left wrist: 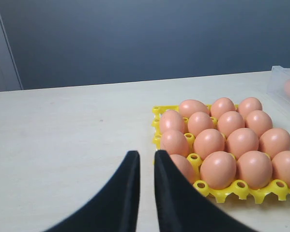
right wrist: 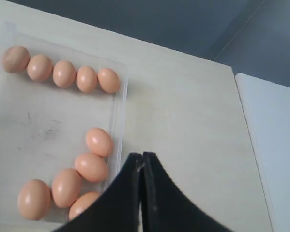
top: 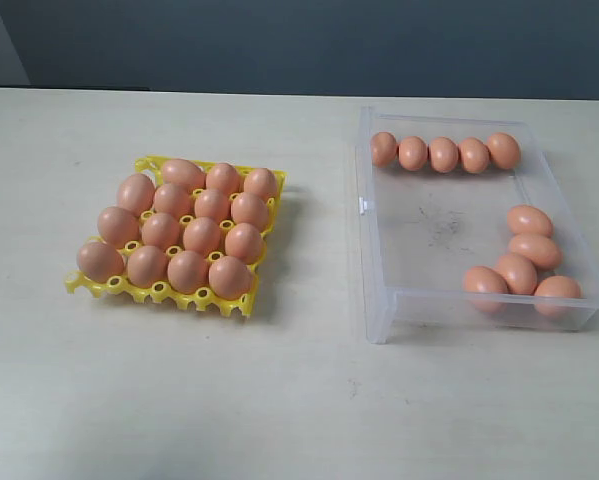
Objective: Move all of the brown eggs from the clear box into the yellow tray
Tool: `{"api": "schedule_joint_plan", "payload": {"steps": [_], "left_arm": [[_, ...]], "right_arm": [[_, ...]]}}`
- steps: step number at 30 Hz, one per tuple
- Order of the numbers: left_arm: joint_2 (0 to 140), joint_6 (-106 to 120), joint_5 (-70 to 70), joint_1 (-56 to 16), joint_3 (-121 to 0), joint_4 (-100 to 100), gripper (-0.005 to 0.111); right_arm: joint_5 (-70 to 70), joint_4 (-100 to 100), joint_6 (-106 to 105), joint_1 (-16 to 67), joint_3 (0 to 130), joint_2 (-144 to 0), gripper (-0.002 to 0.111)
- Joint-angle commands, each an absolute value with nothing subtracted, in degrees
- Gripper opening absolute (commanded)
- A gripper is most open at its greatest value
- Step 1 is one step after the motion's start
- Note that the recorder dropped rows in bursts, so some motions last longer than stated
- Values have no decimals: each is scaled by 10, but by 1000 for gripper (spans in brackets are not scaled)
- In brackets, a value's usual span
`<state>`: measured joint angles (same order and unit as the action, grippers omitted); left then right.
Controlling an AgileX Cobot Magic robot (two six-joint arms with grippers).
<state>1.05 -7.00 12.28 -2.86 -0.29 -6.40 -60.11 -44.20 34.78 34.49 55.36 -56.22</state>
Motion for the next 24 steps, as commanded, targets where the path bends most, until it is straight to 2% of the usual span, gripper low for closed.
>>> {"api": "schedule_joint_plan", "payload": {"steps": [1, 5, 11, 17, 20, 24], "left_arm": [[14, -70, 119, -30, 0, -65, 12], [14, -70, 119, -30, 0, -65, 12], [14, -70, 119, -30, 0, -65, 12], [14, -70, 119, -30, 0, -65, 12], [14, -70, 119, -30, 0, -65, 12], [14, -70, 119, -30, 0, -65, 12]], "right_arm": [[-680, -404, 260, 343, 620, -574, -1], [-700, -356, 172, 327, 719, -593, -1], [-700, -226, 76, 241, 811, -620, -1], [-700, -424, 184, 177, 802, -695, -1], [-700, -341, 169, 142, 802, -732, -1], [-700, -72, 41, 85, 801, -786, -1]]}}
